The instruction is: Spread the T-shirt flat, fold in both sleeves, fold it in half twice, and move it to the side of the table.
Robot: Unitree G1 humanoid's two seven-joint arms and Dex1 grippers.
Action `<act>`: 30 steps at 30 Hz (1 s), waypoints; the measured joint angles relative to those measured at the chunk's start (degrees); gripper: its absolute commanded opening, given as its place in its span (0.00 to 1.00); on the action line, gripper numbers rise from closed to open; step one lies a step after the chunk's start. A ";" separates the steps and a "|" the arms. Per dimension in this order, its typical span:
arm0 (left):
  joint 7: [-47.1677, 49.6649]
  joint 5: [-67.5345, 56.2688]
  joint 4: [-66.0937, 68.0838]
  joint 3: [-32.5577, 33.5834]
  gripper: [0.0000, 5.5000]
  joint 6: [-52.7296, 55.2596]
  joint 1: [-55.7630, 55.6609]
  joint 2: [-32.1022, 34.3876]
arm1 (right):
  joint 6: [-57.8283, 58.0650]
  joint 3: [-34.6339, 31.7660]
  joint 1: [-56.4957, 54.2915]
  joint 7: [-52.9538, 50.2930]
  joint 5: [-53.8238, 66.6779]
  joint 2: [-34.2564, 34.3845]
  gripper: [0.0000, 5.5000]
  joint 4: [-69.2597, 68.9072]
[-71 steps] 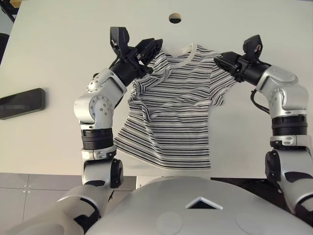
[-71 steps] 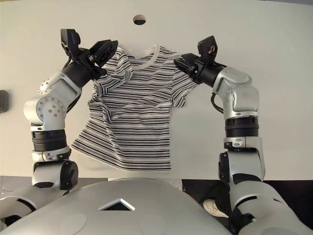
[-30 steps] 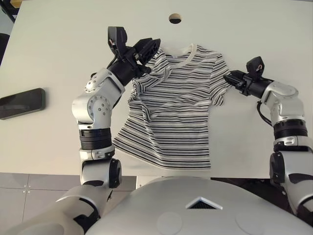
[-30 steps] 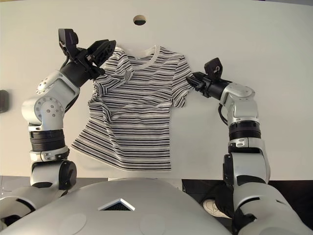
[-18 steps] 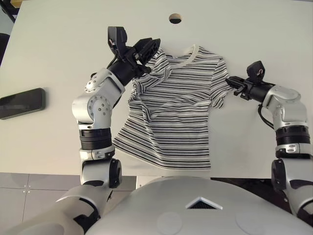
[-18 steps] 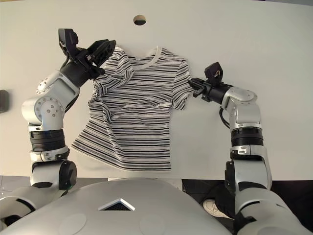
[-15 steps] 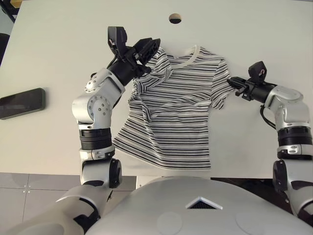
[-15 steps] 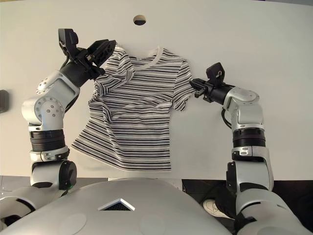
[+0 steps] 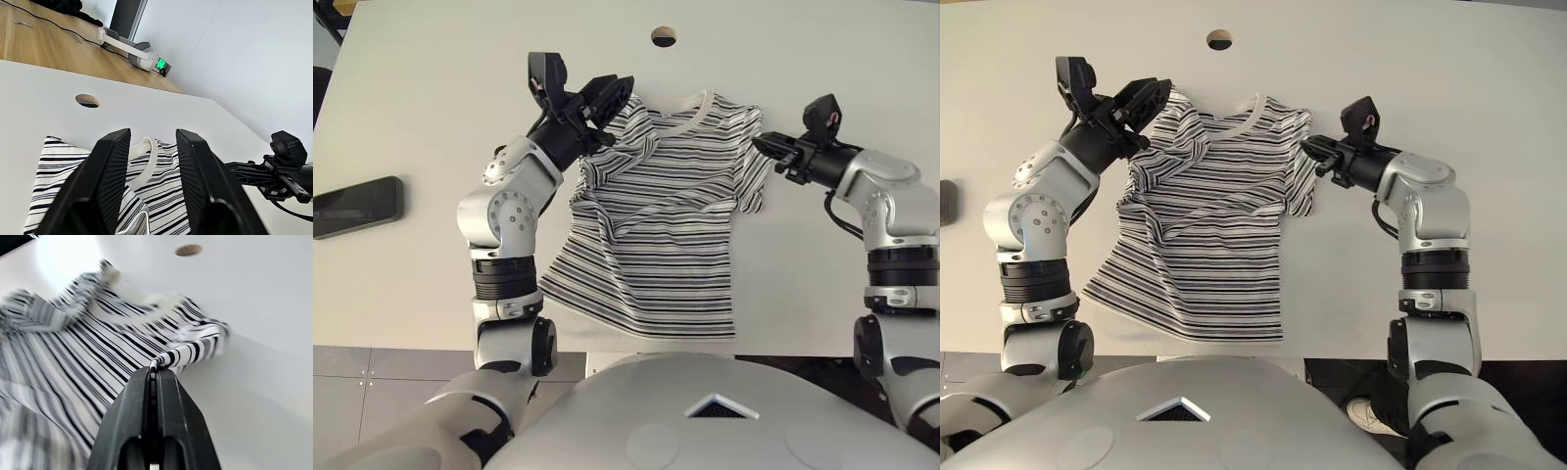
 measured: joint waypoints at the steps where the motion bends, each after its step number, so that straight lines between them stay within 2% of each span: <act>1: 0.00 0.00 0.00 0.02 0.32 -0.09 0.00 -0.01 | 1.47 0.05 -0.69 -0.08 0.58 0.86 0.02 -0.82; 12: 0.06 -0.02 0.09 0.35 0.32 -0.42 0.01 -0.61 | 6.85 1.20 -7.92 -6.67 3.27 11.42 0.02 1.44; 17: 0.26 -0.24 0.08 0.49 0.32 -0.46 0.01 -0.90 | 5.27 0.92 -11.41 -11.27 2.85 17.32 0.02 9.80; 23: 0.39 -0.42 0.06 0.99 0.32 -0.84 0.04 -0.97 | 2.76 0.60 -12.66 -12.89 2.52 21.17 0.02 16.53; 29: 0.44 -0.42 0.45 1.02 0.32 -1.42 0.04 -1.43 | 0.20 0.61 -14.01 -13.41 1.55 22.83 0.20 21.87; 30: 0.43 -0.42 0.51 1.01 0.32 -1.47 0.04 -1.44 | 0.13 0.61 -14.01 -13.27 1.50 22.81 0.20 21.94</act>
